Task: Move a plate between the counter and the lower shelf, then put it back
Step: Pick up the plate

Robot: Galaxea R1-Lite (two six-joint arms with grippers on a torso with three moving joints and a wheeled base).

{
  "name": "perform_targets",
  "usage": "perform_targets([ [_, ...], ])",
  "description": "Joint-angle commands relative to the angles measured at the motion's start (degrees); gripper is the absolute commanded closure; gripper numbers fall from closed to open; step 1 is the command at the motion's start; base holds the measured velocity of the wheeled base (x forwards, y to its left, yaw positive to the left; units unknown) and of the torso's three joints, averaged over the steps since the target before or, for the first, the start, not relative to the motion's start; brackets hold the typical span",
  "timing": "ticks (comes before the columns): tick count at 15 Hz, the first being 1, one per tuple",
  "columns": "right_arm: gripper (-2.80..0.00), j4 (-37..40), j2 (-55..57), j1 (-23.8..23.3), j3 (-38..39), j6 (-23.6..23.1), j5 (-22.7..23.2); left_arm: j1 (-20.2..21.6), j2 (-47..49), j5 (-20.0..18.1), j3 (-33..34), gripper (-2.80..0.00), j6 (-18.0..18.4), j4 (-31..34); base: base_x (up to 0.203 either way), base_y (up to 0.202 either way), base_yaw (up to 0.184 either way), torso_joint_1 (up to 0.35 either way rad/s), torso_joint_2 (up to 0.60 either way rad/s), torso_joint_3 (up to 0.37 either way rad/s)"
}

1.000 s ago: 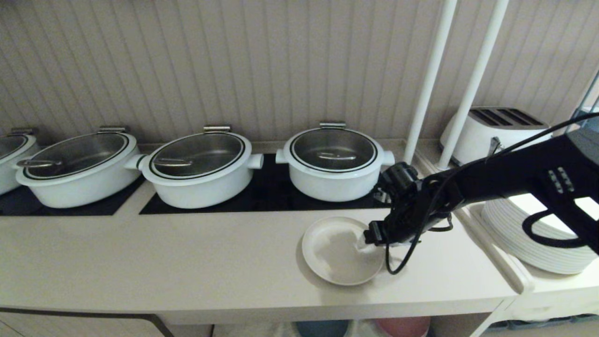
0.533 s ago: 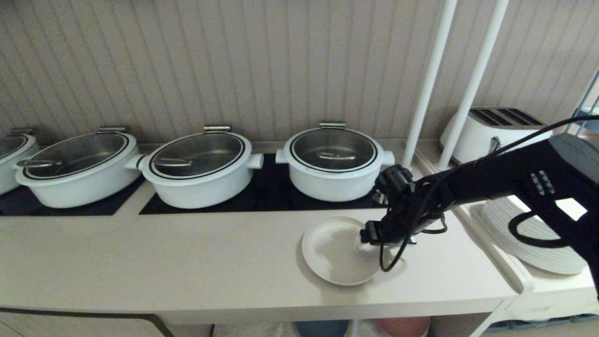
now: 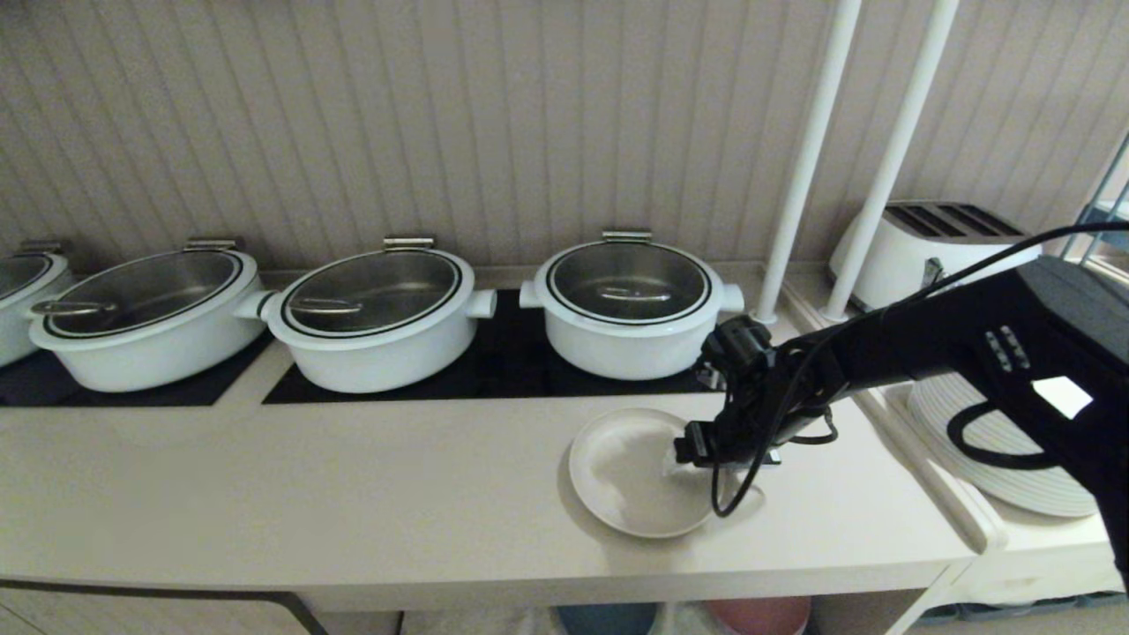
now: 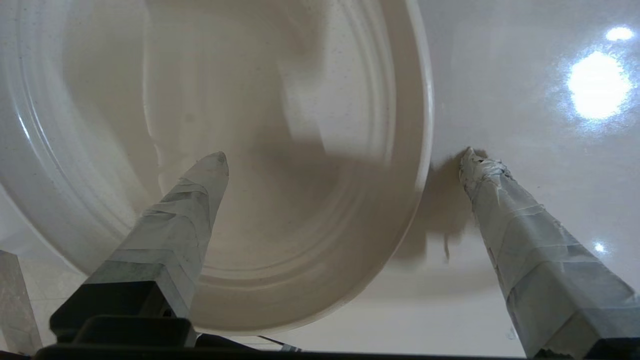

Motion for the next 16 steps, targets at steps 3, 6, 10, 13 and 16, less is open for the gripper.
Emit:
perform_targets([
  [3, -2.8, -0.7, 0.0, 0.0, 0.0, 0.2, 0.1, 0.0, 0.0, 0.0, 0.0, 0.0, -0.1, 0.0, 0.0, 0.0, 0.0, 0.0, 0.0, 0.0],
  [6, -2.8, -0.8, 0.0, -0.1, 0.0, 0.7, 0.1, 0.0, 0.0, 0.0, 0.0, 0.0, -0.1, 0.0, 0.0, 0.0, 0.0, 0.0, 0.0, 0.0],
  [10, 0.0, -0.8, 0.4, -0.1, 0.0, 0.8, 0.0, 0.0, 0.0, 0.0, 0.0, 0.0, -0.1, 0.0, 0.0, 0.0, 0.0, 0.0, 0.0, 0.0],
  [13, 0.0, -0.9, 0.8, -0.1, -0.1, 0.8, 0.0, 0.0, 0.0, 0.0, 0.0, 0.0, -0.1, 0.0, 0.0, 0.0, 0.0, 0.0, 0.0, 0.0],
  [16, 0.0, -0.8, 0.8, -0.1, -0.1, 0.8, -0.1, 0.0, 0.0, 0.0, 0.0, 0.0, -0.1, 0.0, 0.0, 0.0, 0.0, 0.0, 0.0, 0.0],
])
